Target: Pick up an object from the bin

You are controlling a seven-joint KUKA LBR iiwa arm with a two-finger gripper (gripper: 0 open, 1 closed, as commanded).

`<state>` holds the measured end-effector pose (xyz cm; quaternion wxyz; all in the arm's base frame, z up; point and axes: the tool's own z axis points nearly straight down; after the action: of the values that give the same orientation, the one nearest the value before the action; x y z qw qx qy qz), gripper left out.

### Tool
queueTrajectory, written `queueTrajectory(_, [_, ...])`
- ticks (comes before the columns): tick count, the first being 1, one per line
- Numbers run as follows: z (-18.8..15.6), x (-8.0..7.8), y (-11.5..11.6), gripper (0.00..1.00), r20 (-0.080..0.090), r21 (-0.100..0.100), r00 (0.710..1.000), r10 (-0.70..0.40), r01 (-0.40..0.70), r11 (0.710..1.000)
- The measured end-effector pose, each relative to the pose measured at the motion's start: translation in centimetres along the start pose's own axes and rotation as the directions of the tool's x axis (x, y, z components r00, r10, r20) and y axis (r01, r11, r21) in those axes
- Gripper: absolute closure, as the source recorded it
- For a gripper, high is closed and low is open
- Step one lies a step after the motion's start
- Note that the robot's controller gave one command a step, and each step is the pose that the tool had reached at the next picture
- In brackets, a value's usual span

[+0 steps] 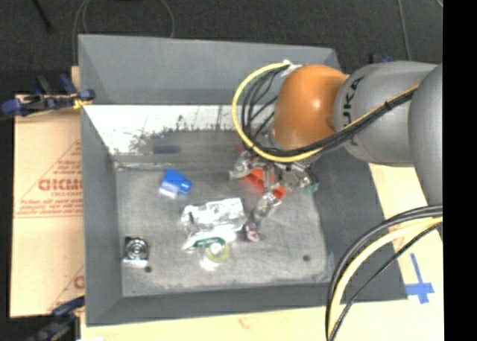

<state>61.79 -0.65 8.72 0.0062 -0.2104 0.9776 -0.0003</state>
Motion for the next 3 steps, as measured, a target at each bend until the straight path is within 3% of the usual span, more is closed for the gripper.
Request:
queueTrajectory(1, [-0.13,0.08,-0.01,1.0,-0.007,-0.002,1.0,0.001,-0.001,1.0])
queueTrajectory(2, [0.02,0.01,0.01,0.0,0.0,0.0,1.0,0.0,0.0,1.0])
queueTrajectory(3, [-0.13,0.07,-0.01,1.0,-0.007,-0.002,1.0,0.001,-0.001,1.0])
